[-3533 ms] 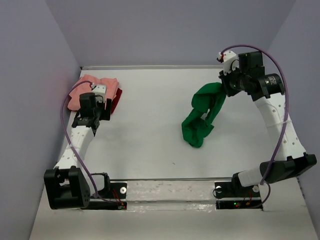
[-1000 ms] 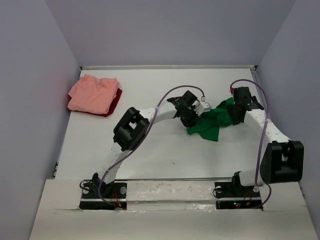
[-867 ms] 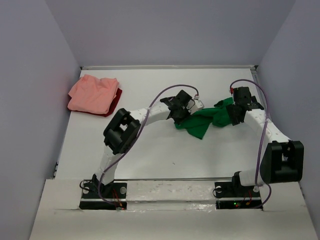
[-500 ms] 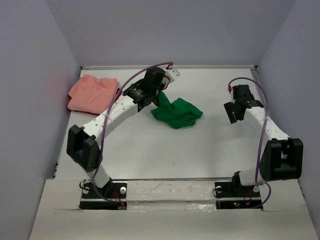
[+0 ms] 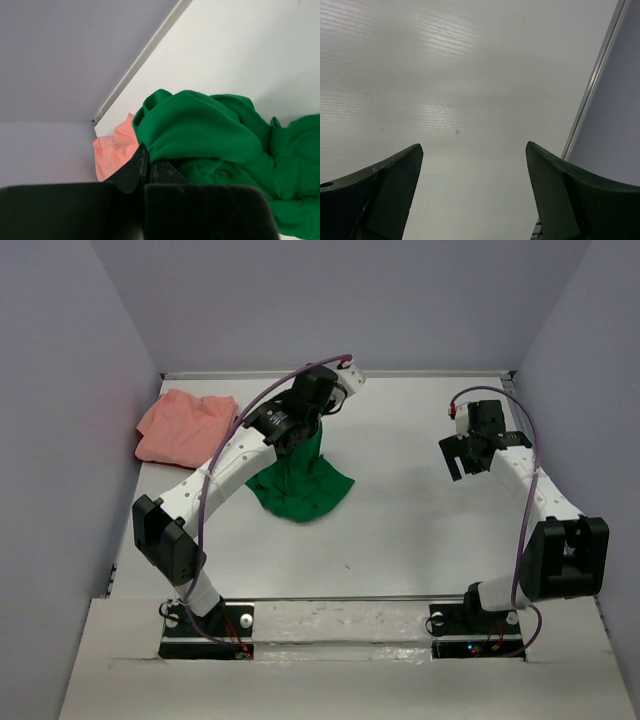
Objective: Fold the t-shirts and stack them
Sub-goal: Move the tshirt to the center of the board
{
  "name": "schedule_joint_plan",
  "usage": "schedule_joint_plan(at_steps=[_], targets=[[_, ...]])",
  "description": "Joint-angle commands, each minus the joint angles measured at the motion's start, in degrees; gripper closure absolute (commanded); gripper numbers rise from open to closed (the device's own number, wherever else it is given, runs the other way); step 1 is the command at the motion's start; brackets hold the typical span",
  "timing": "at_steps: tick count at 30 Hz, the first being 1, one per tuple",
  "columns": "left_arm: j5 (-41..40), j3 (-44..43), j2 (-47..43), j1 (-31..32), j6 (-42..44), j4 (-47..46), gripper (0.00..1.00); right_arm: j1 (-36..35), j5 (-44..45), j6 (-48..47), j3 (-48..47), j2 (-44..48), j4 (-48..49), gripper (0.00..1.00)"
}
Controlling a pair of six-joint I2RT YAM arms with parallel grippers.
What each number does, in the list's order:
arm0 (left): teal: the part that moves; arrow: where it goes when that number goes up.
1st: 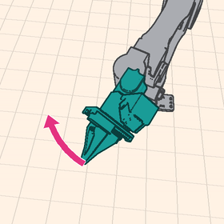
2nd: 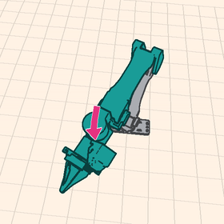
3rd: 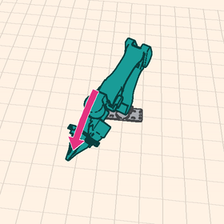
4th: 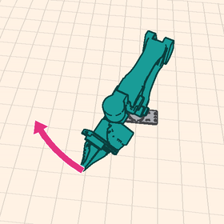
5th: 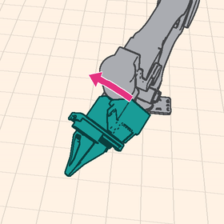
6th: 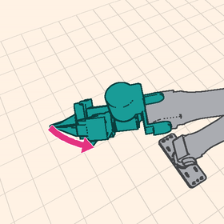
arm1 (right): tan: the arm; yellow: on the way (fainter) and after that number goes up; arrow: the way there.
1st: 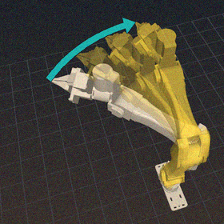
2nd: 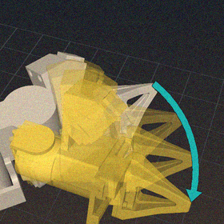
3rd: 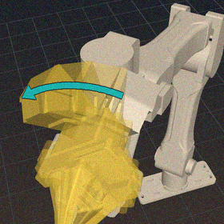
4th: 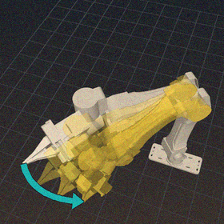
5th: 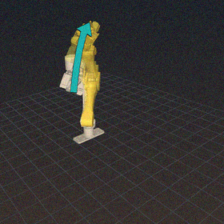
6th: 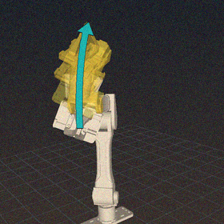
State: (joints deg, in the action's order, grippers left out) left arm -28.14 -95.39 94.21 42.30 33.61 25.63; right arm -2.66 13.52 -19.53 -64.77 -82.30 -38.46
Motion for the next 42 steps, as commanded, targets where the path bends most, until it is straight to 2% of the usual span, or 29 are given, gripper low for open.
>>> schedule_joint_plan(at_steps=[1,4,7,9,11,12,14,17,20,22,26,33,42], targets=[[3.16,-11.01,-3.34,0.32,-2.57,-1.54,1.0,0.37,-4.11,0.36,-0.71,0.13,-1.01,0.12],[6.87,-16.82,-2.9,0.32,-3.81,-1.81,1.0,0.37,-6.21,0.72,0.35,-0.05,-0.92,0.14],[6.52,-20.17,-1.5,0.32,-4.6,-2.42,1.0,0.37,-18.05,-0.42,1.14,1.53,-1.88,0.14],[2.51,-18.09,-0.18,0.32,-3.73,-3.91,1.0,0.37,-35.22,-2.52,-0.86,2.15,-6.34,0.16],[1.35,-16.77,-0.08,0.32,-3.37,-4.7,1.0,-1.03,-43.1,-4.19,-1.84,1.88,-9.6,0.17],[-0.49,-13.1,-0.17,0.32,-2.85,-6.62,1.0,-2.17,-47.66,-5.77,-3.85,1.19,-12.14,0.18],[-1.47,-9.04,-0.52,0.32,-2.23,-8.74,1.0,-6.03,-49.98,-6.83,-5.09,0.92,-12.43,0.18],[-3.67,-2.1,0.43,0.32,-2.14,-12.61,1.0,-11.21,-50.43,-7.45,-7.03,0.3,-9.89,0.16],[-5.69,-0.76,2.9,0.06,-2.84,-13.5,1.0,-15.17,-51.83,-7.54,-11.58,-3.81,-9.79,0.16],[-6.92,-1.19,6.49,-0.2,-3.72,-13.5,1.0,-17.02,-53.59,-9.03,-15.19,-9.94,-13.64,0.17],[-9.82,-4.35,12.12,-0.82,-4.51,-12.88,1.0,-20.63,-50.27,-10.97,-20.65,-19.29,-16.48,0.31],[-14.13,-11.47,18.63,-2.75,-5.48,-12.01,1.0,-21.25,-44.55,-11.32,-15.3,-22.73,-8.4,0.3],[-16.33,-13.06,20.92,-4.42,-5.83,-11.48,1.0,-21.86,-43.14,-12.2,-12.92,-26.32,-5.14,0.29]])
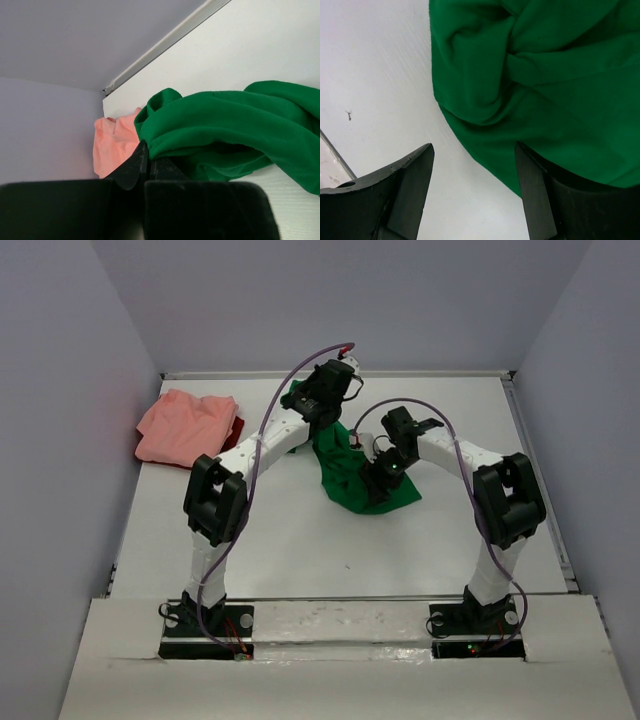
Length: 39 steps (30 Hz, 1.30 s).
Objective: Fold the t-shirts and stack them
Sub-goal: Move the tshirt to the center of the board
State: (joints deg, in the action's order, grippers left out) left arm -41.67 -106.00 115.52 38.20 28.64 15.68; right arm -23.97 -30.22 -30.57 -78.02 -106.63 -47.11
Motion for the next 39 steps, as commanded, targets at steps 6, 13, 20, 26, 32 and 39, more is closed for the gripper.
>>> schedule_joint_plan(at_steps=[6,13,20,26,32,39], targets=[[-2.1,-1.67,-1.09,-1.28,-1.57,-1.36,1.0,-2.83,1.04,-0.81,-1.7,-5.51,3.96,0.29],[-1.04,-0.53,-2.5,-2.69,-2.89,-1.35,1.0,-5.29,2.18,0.95,-5.65,-8.86,5.37,0.27],[0.45,1.76,-4.25,-3.3,-3.07,-2.15,1.0,-7.93,4.81,1.56,-7.68,-9.91,4.57,0.32],[0.62,2.81,-5.31,-5.49,-2.72,-2.94,1.0,-9.17,16.49,2.35,-3.2,-9.39,5.97,0.91],[1.94,2.46,-7.24,-9.36,-2.19,-1.71,1.0,-8.56,28.44,2.18,5.68,-2.2,8.44,1.0],[1.5,6.75,-14.53,-13.66,0.62,0.31,1.0,0.4,43.4,1.3,7.19,7.47,9.14,1.0]])
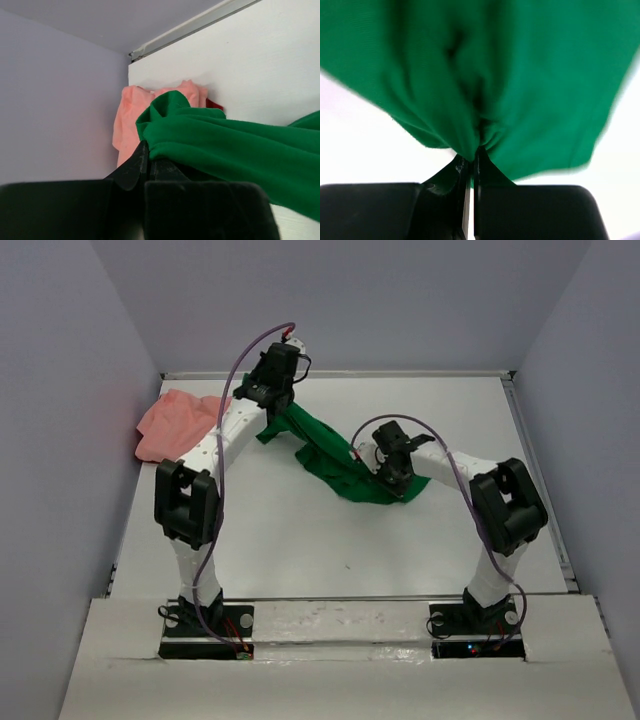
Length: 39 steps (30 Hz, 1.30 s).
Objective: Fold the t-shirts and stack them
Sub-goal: Move the tshirt to the center of the board
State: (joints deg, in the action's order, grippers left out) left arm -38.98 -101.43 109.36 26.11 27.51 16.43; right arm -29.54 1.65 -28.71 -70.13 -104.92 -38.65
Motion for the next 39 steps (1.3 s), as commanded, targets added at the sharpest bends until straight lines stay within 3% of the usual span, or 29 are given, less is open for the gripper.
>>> schedule_joint_plan(at_steps=[1,6,14,22,34,39], targets=[[-0.84,2.89,-9.42,-1.76,1.85,0.18,1.0,7.64,11.97,-0.99,-2.54,6.48,0.77,1.0],[3.02,9.65,-18.11,-2.29,0.97,3.69,1.0,14.59,14.34,-1.26,-10.18,6.67,1.12,1.0],[9.35,16.61,-29.98,-2.2,-3.5,10.02,1.0,17.58,17.68,-0.91,-19.87,3.76,3.58,1.0],[10.07,22.23,-35.53,-2.2,-4.65,11.79,1.0,18.2,21.46,-2.14,-21.72,4.64,8.41,1.0],[15.77,21.36,-37.9,-1.94,-5.8,18.37,1.0,19.26,22.87,-4.95,-22.33,8.86,12.02,1.0],[29.64,19.52,-40.01,-1.32,-2.29,26.54,1.0,19.87,23.13,-6.09,-20.49,10.62,12.11,1.0]])
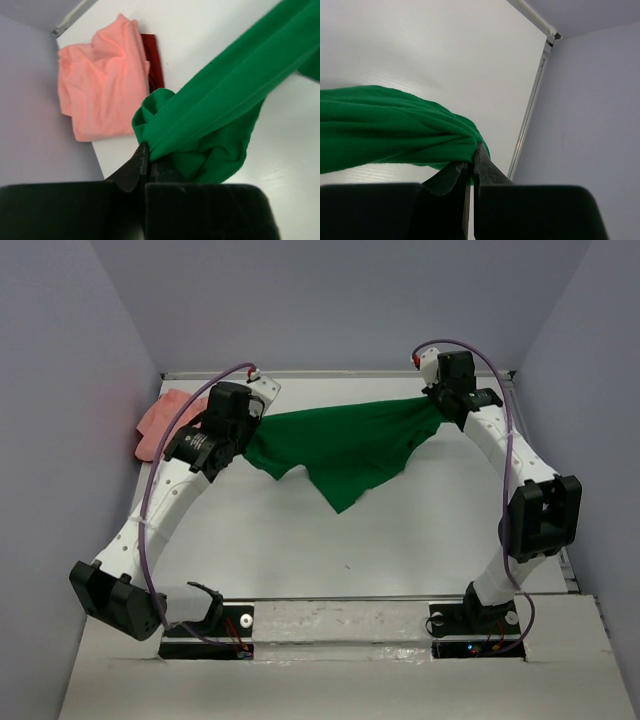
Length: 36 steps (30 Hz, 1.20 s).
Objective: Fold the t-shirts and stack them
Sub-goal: Move the tshirt to the center of the board
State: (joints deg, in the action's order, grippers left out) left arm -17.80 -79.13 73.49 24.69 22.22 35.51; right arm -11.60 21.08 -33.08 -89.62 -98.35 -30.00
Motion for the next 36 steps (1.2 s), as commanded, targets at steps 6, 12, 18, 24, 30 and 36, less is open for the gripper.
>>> schedule_joint_plan(at_steps=[6,12,18,24,30,36], targets=[[27.46,-4.46,-5.91,1.15,7.49,19.68,1.0,1.93,4.06,-2.34,-0.2,4.56,3.37,1.0],[44.41,2.13,-6.34,4.56,13.28,29.44,0.82,1.93,4.32,-2.25,0.24,4.66,3.37,1.0],[51.11,3.64,-10.47,9.68,13.99,29.36,0.2,1.93,5.11,-2.51,-0.9,2.99,3.28,1.0],[45.33,0.38,-9.95,9.77,12.08,26.29,0.16,1.93,5.64,-2.08,-1.34,1.32,3.28,1.0],[24.41,9.78,-4.78,9.77,4.94,6.44,0.21,1.93,3.36,0.3,-0.47,1.14,1.7,1.0],[27.91,6.98,13.3,9.33,5.73,-4.03,0.32,1.93,2.21,1.26,4.1,2.72,1.35,1.0]])
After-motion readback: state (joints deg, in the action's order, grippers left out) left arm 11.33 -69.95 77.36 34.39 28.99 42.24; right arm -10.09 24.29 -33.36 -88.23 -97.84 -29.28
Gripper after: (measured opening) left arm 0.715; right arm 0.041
